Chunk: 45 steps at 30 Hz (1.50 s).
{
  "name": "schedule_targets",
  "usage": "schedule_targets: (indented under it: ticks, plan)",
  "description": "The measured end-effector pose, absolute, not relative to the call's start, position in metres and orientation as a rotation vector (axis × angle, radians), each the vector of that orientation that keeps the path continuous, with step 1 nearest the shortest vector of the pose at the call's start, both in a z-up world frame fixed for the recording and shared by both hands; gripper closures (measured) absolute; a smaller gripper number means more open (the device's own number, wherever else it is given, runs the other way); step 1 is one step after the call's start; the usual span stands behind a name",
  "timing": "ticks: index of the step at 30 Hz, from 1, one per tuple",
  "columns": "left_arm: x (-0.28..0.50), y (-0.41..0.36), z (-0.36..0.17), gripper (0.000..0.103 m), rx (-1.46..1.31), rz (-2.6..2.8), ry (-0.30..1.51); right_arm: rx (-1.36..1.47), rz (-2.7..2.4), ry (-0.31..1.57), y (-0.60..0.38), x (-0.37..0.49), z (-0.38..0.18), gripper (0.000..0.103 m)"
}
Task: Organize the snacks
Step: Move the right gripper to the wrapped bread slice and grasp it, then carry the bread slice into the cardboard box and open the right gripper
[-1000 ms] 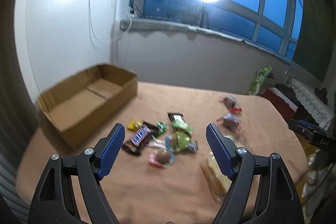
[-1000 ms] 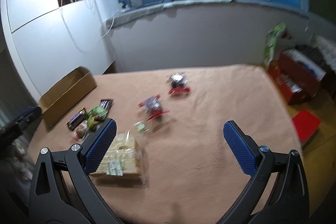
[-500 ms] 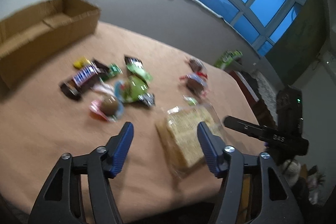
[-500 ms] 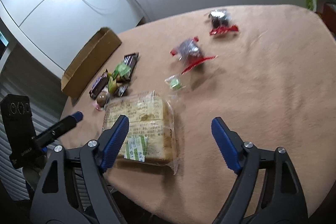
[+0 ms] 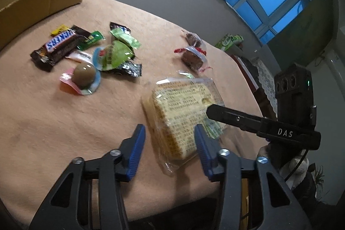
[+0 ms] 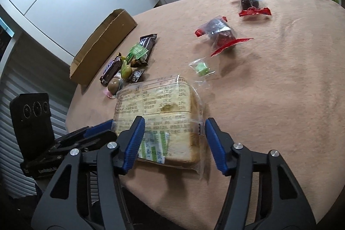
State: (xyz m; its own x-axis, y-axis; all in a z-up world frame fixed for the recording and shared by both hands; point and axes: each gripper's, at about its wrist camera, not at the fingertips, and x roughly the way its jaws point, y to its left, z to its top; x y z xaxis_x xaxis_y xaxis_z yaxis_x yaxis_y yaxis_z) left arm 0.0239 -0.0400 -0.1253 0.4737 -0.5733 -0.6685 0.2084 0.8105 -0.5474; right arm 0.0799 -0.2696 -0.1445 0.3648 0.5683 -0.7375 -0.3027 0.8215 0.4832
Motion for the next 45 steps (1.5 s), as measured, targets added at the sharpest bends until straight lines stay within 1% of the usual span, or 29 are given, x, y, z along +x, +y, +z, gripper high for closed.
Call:
schedule_targets:
  ticks: [2, 12, 19, 32, 45]
  plan:
    - [0.025, -0.044, -0.129, 0.067, -0.423, -0.508, 0.971, 0.28, 0.572, 1.061, -0.268, 0.08, -0.145, 0.042]
    - [0.023, -0.045, -0.121, 0.067, -0.382, -0.508, 0.935, 0.274, 0.565, 1.07, -0.259, 0.076, -0.139, 0.044]
    - [0.019, -0.031, -0.107, 0.067, -0.374, -0.488, 0.885, 0.234, 0.581, 1.035, -0.243, 0.071, -0.121, 0.044]
    - [0.021, 0.018, -0.073, 0.067, -0.359, -0.407, 0.758, 0.189, 0.666, 0.971, -0.196, 0.085, -0.082, 0.044]
    - [0.043, 0.082, -0.045, 0.067, -0.356, -0.284, 0.653, 0.108, 0.775, 0.906, -0.11, 0.127, -0.042, 0.044]
